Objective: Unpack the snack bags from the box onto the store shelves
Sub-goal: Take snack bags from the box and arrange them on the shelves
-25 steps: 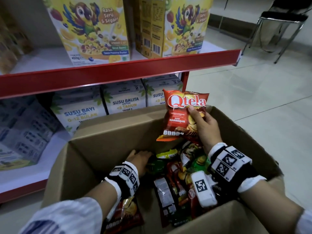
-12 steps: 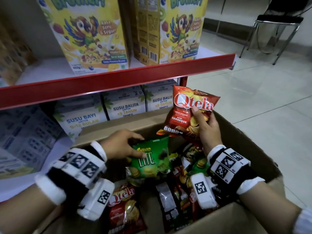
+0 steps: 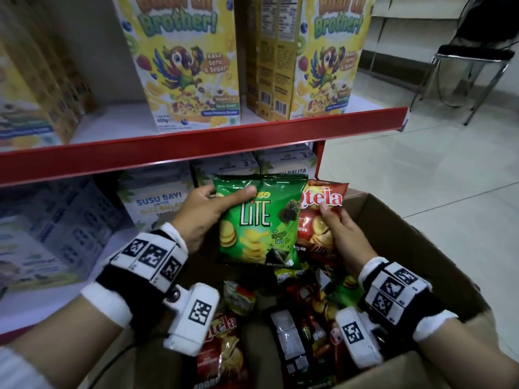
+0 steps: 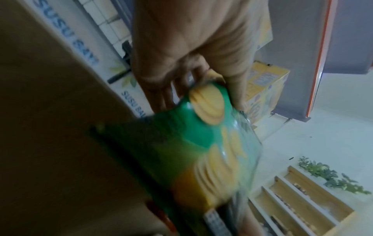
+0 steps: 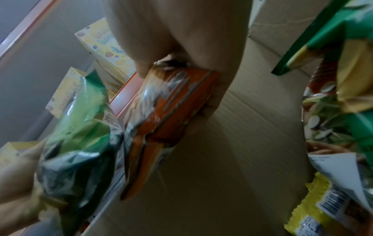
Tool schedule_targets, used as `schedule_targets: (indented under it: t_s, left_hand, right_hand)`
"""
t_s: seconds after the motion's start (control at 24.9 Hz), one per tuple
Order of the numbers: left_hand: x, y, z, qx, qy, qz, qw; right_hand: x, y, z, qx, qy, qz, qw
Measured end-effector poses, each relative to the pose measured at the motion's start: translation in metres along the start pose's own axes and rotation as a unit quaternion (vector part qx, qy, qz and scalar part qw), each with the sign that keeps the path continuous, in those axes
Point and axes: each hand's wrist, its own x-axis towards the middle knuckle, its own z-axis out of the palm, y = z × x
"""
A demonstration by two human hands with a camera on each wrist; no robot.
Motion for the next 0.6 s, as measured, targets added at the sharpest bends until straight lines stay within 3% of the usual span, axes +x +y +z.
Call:
schedule_targets:
  t_s: [0.12,0.28,0.44,0.6]
  left_hand:
    - [0.004,-0.013,0.021,-0.054,0.056,-0.006,0.997]
    - [0.001,-0.02,0.037,-0.008,0.109,0.033,0.993]
    - [-0.005,-0.025,0.053,-0.034,0.068,0.02,0.997]
    - [-0.012,-0.024,0.069,-0.054,0.041,0.045,0.997]
  right_hand:
    - [0.0,0.006,0.0,0.014,-0.045,0.0,0.999]
    - [-0.004,0.005,-0.003,-0.001,-0.072,-0.017,0.997]
    - [-0.006,0.001,0.002,-0.091,-0.12,-0.063,0.987]
    - [-0.009,-0.002,0.005,-0.066,-0.124,-0.082,0.987]
